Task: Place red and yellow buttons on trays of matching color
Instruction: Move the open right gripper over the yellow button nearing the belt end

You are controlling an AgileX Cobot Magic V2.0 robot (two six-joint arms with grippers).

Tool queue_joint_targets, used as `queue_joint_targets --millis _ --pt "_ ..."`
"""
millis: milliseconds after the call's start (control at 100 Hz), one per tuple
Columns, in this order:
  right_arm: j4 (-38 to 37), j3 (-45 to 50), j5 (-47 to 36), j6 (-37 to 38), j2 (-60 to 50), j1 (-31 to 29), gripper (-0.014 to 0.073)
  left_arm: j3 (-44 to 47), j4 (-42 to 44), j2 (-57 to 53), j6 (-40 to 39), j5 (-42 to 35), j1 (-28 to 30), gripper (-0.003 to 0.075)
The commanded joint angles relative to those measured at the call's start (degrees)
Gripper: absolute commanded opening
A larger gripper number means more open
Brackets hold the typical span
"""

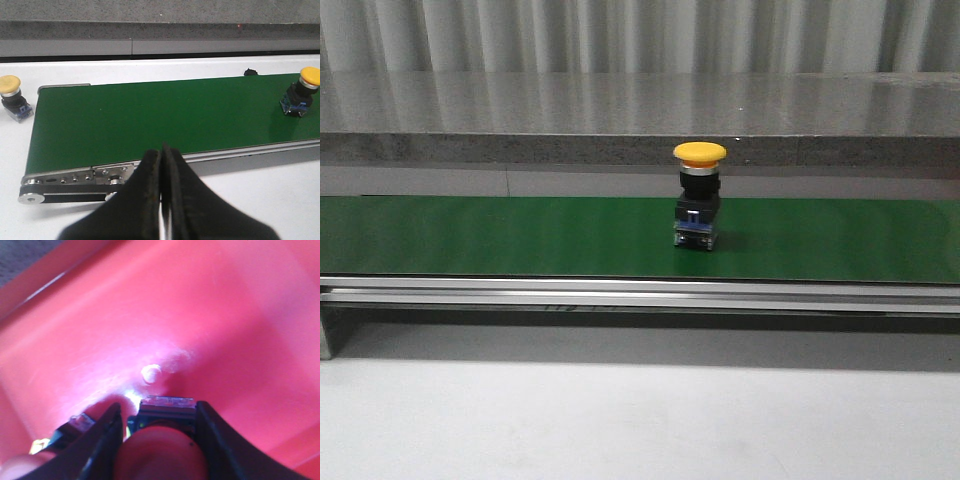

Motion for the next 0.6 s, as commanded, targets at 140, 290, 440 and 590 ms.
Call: queue_joint_targets --millis 140,290,440,590 --pt "0.2 -2.0 -3.2 -0.2 -2.3 -0.3 0.0253 -1.5 -1.0 0.3 -0.1 -4.2 -0.5 -0.0020" --pt "0.3 -2.0 -3.6 -0.2 -2.3 -0.3 0.0566 -1.5 -1.0 0.3 -0.1 -4.2 -0.5 -0.0020" --pt "0.2 -1.9 -3.6 -0.2 -3.3 -0.3 0.0635 -1.5 -1.0 0.3 -0.1 -4.2 -0.5 -0.0020" --pt "0.1 0.2 -5.0 -0.8 -7.3 -0.3 0.0635 -1.5 -1.0 0.3 -0.1 -4.2 -0.5 -0.0020"
